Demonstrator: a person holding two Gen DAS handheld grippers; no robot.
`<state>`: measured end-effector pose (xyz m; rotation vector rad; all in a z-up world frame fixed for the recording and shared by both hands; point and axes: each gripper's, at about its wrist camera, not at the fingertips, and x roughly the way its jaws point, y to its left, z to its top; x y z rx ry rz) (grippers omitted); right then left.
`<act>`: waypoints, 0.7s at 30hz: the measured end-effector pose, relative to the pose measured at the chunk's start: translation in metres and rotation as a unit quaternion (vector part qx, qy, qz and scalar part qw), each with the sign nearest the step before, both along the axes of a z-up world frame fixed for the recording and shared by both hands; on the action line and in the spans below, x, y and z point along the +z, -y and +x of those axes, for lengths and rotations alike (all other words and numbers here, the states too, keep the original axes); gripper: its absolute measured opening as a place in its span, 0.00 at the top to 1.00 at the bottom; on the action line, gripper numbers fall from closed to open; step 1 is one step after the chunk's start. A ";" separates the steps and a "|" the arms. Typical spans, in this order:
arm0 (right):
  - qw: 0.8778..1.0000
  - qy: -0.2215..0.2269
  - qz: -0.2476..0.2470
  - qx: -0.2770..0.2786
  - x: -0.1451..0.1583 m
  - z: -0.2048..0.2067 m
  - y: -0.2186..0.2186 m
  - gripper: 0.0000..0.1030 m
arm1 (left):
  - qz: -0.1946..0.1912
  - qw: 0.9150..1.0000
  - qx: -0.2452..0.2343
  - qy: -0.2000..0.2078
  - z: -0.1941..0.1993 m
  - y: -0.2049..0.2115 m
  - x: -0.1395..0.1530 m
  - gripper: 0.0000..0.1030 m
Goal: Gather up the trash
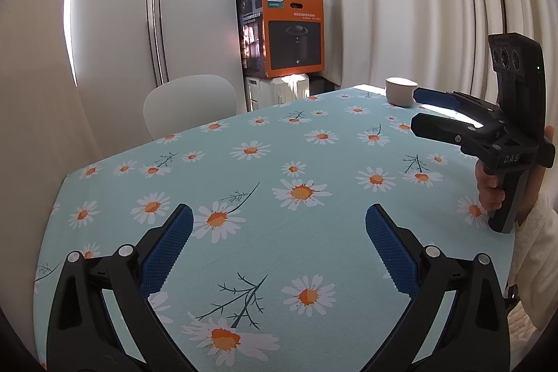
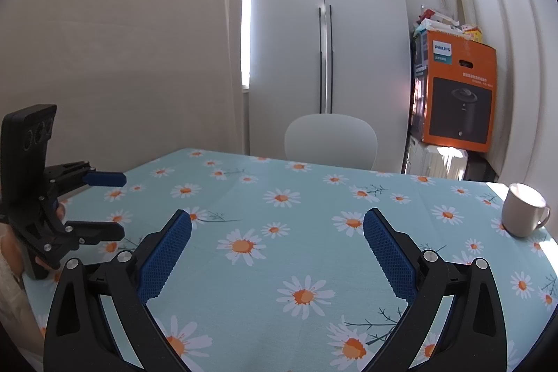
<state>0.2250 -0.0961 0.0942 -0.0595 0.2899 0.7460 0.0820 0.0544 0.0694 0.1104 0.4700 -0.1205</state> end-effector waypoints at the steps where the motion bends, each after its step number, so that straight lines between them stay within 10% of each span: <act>1: 1.000 0.000 0.000 0.000 0.000 0.000 0.000 0.08 | 0.001 1.000 -0.001 0.000 -0.001 0.001 0.000 0.06; 21: 1.000 0.000 0.000 0.000 -0.001 0.001 -0.001 0.08 | -0.002 1.000 0.021 0.002 0.002 -0.005 0.001 0.06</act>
